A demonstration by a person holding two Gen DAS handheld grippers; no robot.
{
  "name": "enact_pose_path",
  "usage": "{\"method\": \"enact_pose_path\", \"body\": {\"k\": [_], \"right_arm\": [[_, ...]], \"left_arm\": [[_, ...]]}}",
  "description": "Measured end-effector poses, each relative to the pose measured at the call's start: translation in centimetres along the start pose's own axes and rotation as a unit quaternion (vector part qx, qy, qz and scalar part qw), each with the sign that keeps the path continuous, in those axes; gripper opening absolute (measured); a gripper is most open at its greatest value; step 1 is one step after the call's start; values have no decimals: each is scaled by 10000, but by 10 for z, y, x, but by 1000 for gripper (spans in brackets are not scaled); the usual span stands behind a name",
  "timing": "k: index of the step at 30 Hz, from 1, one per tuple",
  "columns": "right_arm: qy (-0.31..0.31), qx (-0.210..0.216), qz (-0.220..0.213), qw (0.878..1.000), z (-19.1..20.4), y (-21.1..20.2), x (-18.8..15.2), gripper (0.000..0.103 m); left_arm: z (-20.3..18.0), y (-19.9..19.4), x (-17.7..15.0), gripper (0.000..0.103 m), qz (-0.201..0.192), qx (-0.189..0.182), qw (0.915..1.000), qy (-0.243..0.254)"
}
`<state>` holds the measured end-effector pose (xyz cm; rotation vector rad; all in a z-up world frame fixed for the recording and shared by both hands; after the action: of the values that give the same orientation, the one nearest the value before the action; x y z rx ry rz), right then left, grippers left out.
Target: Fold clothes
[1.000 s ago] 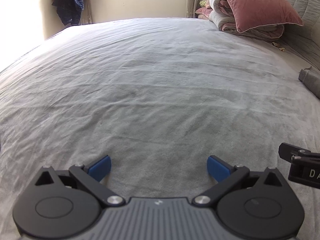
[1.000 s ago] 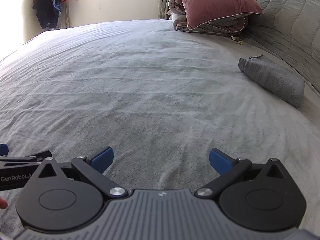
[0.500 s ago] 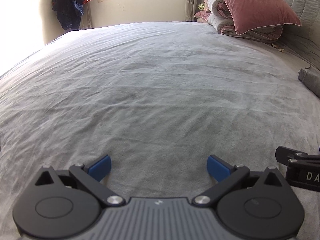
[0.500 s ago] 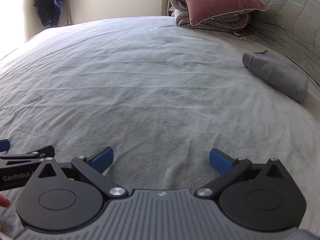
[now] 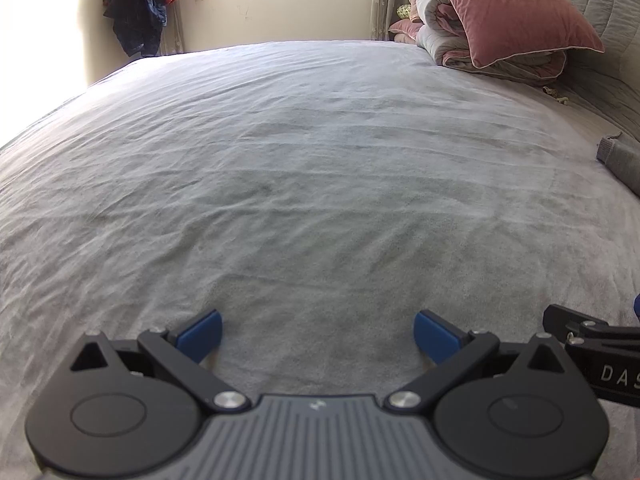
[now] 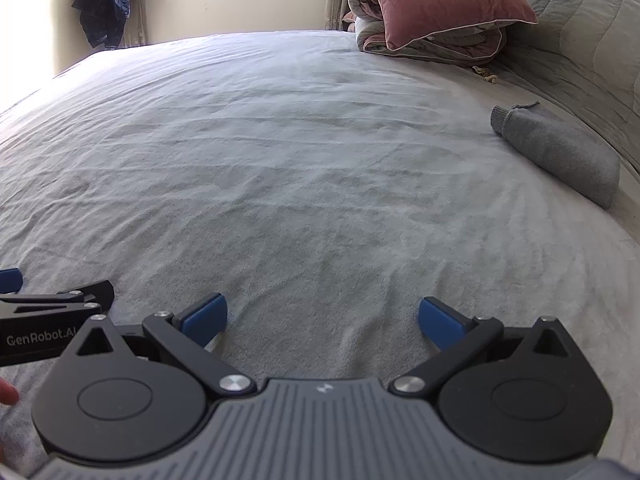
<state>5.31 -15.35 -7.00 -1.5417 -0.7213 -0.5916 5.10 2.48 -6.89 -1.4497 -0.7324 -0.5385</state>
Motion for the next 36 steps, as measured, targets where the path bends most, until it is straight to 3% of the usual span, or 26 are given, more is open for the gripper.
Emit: {"method": "enact_pose_path", "body": {"k": [36], "right_arm": [[38, 5, 27, 10000, 0, 1, -3, 103]], "left_arm": [[-1, 5, 1, 103, -133, -5, 9999, 9]]}}
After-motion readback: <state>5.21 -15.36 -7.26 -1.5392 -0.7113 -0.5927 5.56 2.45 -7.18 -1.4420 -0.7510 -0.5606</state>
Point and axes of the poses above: each gripper's, at about its wrist camera, not at the fingertips, and y roughly the way its jaws point, z to its left, x to its top, the point moved 1 cm from there along y, roughly the way its jaws point, and after that the axes turned 5 degrees about -y, right-handed, at the moved point
